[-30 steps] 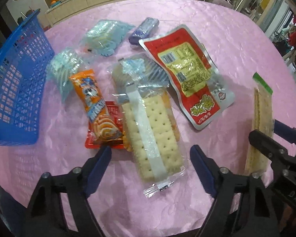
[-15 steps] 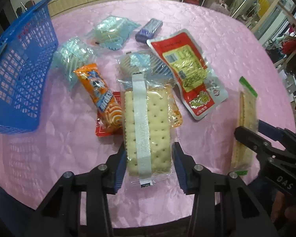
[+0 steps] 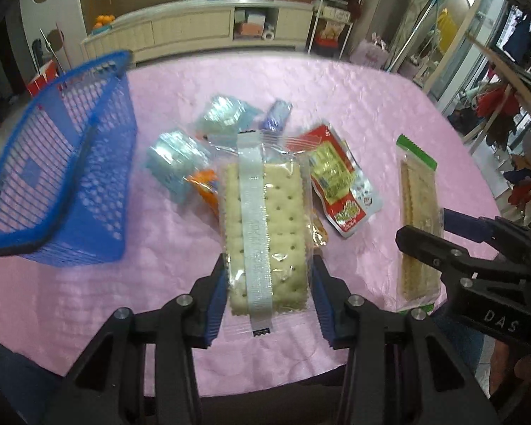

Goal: Organize snacks
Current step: 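Carry both cracker packs over the blue basket with both tools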

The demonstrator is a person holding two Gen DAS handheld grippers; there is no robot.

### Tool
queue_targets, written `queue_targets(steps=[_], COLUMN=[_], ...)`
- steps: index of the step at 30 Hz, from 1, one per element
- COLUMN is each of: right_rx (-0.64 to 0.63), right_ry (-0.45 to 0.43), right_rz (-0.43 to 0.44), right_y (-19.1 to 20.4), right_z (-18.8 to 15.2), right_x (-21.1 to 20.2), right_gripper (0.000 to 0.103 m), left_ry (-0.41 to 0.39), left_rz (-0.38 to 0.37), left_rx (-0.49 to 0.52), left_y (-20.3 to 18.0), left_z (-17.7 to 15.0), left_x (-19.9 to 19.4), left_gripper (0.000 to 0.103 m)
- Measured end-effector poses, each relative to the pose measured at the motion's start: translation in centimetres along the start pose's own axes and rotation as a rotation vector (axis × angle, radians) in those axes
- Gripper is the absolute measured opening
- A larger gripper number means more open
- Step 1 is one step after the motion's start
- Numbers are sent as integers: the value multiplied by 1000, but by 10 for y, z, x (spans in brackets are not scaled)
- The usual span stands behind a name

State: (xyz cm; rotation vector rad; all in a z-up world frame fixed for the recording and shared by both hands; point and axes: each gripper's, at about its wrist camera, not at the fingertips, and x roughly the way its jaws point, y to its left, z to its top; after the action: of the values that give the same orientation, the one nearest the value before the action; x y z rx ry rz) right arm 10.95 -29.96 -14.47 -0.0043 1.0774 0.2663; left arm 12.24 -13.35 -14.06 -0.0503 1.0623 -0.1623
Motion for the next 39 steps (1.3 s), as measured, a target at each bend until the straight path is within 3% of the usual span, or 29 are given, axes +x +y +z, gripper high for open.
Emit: queue_targets(steps=[7, 16, 27, 39], right_rx=[-52, -153, -263, -363], right_ry=[-60, -144, -184, -151], right_rz=[11, 52, 125, 152], right_y=[41, 98, 166, 217], right_z=[22, 61, 104, 147], right_x=[-25, -49, -40, 1], right_gripper=[65, 65, 65, 65], left_ry=[-105, -229, -235, -194], left_rz=[4, 74, 82, 97], left_rx=[12, 3, -48, -64], left_y=[33, 93, 156, 207], left_z=[12, 38, 59, 93], left_x=[-52, -107, -131, -106], left_gripper=[41, 41, 41, 41])
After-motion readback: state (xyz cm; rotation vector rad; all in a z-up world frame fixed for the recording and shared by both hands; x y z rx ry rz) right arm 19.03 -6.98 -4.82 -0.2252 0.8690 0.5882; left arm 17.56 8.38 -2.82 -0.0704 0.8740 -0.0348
